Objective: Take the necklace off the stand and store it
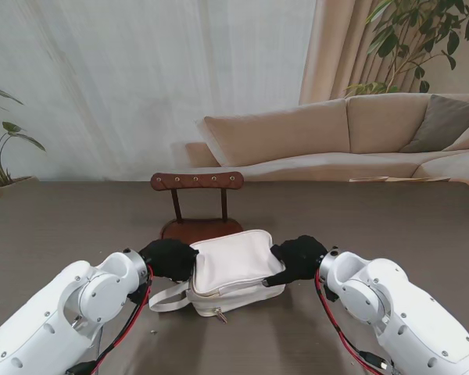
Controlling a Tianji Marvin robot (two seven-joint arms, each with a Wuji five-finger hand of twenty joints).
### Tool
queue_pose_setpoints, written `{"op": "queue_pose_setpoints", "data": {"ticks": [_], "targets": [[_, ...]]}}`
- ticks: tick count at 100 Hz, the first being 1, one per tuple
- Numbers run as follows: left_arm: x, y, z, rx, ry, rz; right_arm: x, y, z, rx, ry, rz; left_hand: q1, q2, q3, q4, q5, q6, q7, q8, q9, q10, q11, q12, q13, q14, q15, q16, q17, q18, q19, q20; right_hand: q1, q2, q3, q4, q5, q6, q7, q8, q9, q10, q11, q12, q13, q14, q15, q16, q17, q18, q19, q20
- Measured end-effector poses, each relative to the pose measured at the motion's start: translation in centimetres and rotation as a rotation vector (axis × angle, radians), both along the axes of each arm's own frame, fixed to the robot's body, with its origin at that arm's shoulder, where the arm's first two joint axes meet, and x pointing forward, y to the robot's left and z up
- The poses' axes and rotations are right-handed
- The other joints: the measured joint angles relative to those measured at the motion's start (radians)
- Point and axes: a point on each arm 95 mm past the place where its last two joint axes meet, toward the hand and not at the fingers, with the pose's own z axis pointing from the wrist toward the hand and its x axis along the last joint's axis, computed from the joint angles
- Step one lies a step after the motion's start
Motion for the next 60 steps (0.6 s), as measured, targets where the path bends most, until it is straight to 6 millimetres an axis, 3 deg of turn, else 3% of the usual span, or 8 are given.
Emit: {"op": "queue_pose_setpoints", "data": {"ticks": [20,27,33,60], "targets": [[-1.2,0.6,0.4,0.023,-0.002,0.008,0.0,0.4,1.0,-0.084,-0.16,-0.012,-0.003,0.006,-0.007,0.0,-0.016,0.011,-0.01,0.006,-0.012,0.004,-0.005,0.0,0.0,0.0,0.0,0.0,0.0,0.0,0.0,0.0,-0.059,-0.01,0.041,0.0,-0.185,-0.069,-0.003,-0.084,-0.218,-0.026,-0.014,-0.049,-0.14,0.026,-0.077,-0.061,0.0,0.01,-0.035,0.0],[-1.4,0.8,0.4,0.029,0.0,0.01,0.1,0.8,1.8,-0.045,-0.242,0.006,-0.005,0.006,-0.008,0.0,-0.016,0.011,-0.01,0.007,-0.013,0.004,-0.006,0.0,0.0,0.0,0.0,0.0,0.0,0.0,0.0,0.0,-0.06,-0.022,0.043,0.0,-0.193,-0.087,-0.004,-0.089,-0.266,-0.031,-0.028,-0.049,-0.193,0.017,-0.094,-0.079,0.0,0.01,-0.05,0.0],[-1.6,1.0,0.4,0.035,0.002,0.011,0.1,1.3,2.3,-0.011,-0.278,0.034,-0.006,0.006,-0.008,0.0,-0.026,0.0,-0.02,0.007,-0.016,0.004,-0.006,0.0,0.0,0.0,0.0,0.0,0.0,0.0,0.0,0.0,-0.061,-0.046,0.067,0.0,-0.224,-0.227,-0.056,-0.11,-0.275,-0.041,-0.016,-0.05,-0.218,-0.002,-0.103,-0.086,0.0,0.01,-0.054,0.0],[-1.9,1.2,0.4,0.045,0.011,0.008,-0.3,4.3,3.5,-0.002,-0.306,0.15,-0.009,0.006,-0.008,0.0,-0.027,-0.01,-0.038,0.007,-0.019,0.004,-0.006,0.0,0.0,0.0,0.0,0.0,0.0,0.0,0.0,0.0,-0.062,-0.081,0.082,0.0,-0.224,-0.266,-0.056,-0.112,-0.275,-0.06,0.008,-0.05,-0.215,-0.019,-0.103,-0.096,0.0,0.01,-0.061,0.0]]}}
